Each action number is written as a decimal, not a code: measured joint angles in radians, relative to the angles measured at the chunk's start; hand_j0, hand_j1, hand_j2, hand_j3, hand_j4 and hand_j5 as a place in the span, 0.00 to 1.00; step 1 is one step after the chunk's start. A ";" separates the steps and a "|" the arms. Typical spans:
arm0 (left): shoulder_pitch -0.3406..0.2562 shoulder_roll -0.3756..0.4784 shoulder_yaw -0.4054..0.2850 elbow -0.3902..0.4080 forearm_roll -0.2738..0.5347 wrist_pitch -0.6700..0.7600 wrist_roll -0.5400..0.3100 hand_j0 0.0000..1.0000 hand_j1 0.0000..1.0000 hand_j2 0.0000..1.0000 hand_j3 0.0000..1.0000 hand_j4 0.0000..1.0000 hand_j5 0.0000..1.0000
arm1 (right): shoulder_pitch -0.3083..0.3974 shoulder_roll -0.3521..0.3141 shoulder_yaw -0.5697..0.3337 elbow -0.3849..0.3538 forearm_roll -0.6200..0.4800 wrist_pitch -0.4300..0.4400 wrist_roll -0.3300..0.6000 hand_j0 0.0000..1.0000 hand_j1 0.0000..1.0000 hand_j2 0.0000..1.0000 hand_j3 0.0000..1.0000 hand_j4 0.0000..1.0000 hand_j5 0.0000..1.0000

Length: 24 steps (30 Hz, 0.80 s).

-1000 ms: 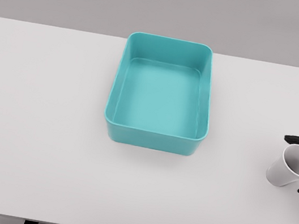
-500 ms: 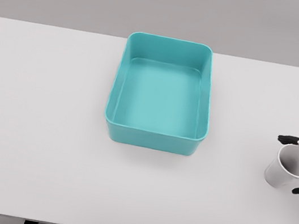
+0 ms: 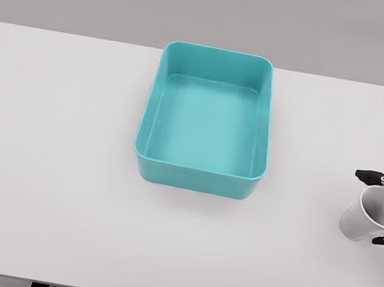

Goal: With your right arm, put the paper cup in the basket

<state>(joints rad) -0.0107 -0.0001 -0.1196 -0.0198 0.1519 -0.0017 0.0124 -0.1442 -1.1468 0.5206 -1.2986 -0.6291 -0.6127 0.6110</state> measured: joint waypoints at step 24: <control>0.000 0.000 0.000 0.000 0.000 0.000 0.000 1.00 1.00 1.00 1.00 1.00 1.00 | -0.003 0.072 -0.111 -0.002 -0.006 0.000 0.000 0.68 0.68 0.68 0.68 0.68 0.68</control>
<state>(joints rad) -0.0107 -0.0001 -0.1196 -0.0199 0.1519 -0.0019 0.0124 -0.1473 -1.0749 0.4099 -1.3007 -0.6349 -0.6129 0.6112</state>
